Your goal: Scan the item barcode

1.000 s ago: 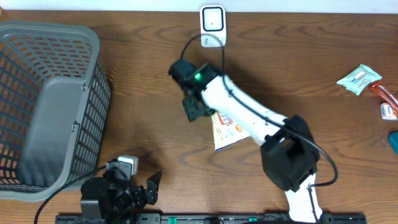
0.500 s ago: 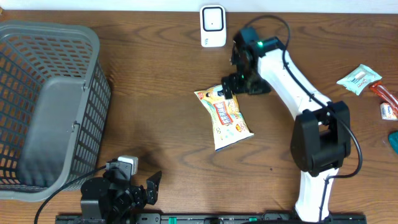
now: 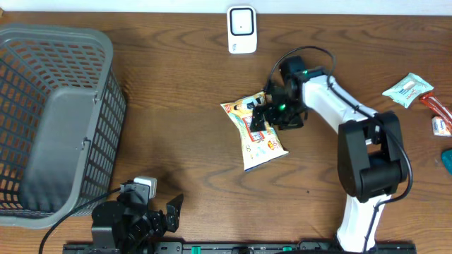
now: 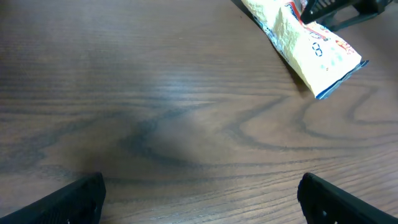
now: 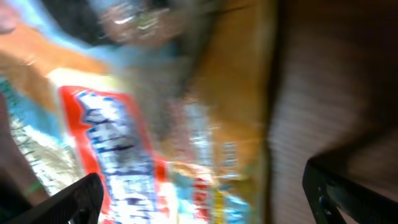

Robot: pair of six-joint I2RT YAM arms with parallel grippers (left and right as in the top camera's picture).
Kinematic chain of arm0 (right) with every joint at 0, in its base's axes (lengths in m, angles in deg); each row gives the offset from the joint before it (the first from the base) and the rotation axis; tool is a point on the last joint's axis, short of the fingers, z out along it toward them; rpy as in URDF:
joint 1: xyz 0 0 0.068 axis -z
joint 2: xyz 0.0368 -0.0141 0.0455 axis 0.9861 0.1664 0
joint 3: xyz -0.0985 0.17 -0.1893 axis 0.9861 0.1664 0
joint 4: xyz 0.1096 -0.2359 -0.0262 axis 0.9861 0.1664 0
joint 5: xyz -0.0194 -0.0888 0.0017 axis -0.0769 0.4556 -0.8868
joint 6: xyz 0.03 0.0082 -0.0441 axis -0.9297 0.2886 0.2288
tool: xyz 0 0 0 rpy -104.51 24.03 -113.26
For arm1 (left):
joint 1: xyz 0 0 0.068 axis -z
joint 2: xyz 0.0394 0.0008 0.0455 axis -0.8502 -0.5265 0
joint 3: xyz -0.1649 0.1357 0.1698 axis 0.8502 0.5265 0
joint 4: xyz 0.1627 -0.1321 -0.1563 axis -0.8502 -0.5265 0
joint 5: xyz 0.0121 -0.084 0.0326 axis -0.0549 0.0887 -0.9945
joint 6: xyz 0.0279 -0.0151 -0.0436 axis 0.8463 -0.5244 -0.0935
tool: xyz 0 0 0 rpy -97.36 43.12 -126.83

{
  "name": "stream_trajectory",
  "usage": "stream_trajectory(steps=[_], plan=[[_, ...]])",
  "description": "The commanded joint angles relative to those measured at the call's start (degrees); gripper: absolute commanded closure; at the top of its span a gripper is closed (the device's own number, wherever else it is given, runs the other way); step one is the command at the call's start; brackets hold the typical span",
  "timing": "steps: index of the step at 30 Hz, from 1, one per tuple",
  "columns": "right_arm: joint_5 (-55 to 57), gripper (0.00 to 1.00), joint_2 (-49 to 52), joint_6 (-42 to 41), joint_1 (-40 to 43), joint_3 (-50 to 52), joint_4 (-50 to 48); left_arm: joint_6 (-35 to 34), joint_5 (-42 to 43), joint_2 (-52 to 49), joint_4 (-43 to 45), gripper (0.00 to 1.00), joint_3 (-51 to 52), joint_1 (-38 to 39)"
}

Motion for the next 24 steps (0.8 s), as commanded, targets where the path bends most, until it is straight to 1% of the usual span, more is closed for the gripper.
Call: stream_trajectory(steps=[1,2,3,4,5,6,8,9,12,15,18,20,21,23,24], plan=[[-0.74,0.08,2.34,0.85,-3.32,5.53,-2.64,-0.04,0.48,0.11,-0.63,0.01,0.0,0.22],[-0.74,0.18,2.73,0.85,-3.69,6.16,-3.28,-0.04,0.48,0.11,-0.63,0.01,0.0,0.22],[-0.98,0.44,3.45,0.63,-4.17,6.97,-4.09,-0.04,0.48,0.11,-0.63,0.01,0.0,0.22],[-1.03,0.69,4.13,-0.02,-4.46,7.52,-4.72,-0.04,0.48,0.11,-0.63,0.01,0.0,0.22],[-0.98,0.88,4.76,-0.7,-4.55,7.91,-5.44,-0.04,0.48,0.11,-0.63,0.01,0.0,0.22],[-0.98,0.99,5.29,-0.72,-4.55,8.02,-5.92,-0.04,0.48,0.11,-0.63,0.01,0.0,0.22],[-1.05,0.99,5.42,-2.99,-4.09,7.89,-6.93,-0.04,0.48,0.11,-0.63,0.01,0.0,0.22],[-2.56,0.99,4.87,-5.01,-3.39,6.82,-6.32,-0.04,0.48,0.11,-0.63,0.01,0.0,0.22],[-6.71,0.99,4.07,-6.8,-1.9,4.11,-3.58,-0.04,0.48,0.11,-0.63,0.01,0.0,0.22],[-11.58,0.99,2.71,-9.25,0.44,-0.55,2.21,-0.04,0.48,0.11,-0.63,0.01,0.0,0.22],[-11.87,0.99,1.01,-15.41,3.37,-5.55,10.19,-0.02,0.48,0.11,-0.63,0.01,0.0,0.22],[-10.8,0.99,0.22,-22.58,5.46,-7.89,14.12,-0.04,0.48,0.11,-0.63,0.01,0.0,0.22],[-9.05,0.99,0.02,-29.53,6.62,-8.59,16.26,-0.04,0.48,0.11,-0.63,0.01,0.0,0.22],[-4.55,0.99,-0.28,-40.61,8.33,-8.79,18.53,-0.04,0.48,0.11,-0.66,0.01,0.0,0.22],[-1.79,0.98,-0.28,-44.72,8.76,-8.7,18.51,-0.04,0.48,0.11,-0.66,0.01,0.0,0.22]])
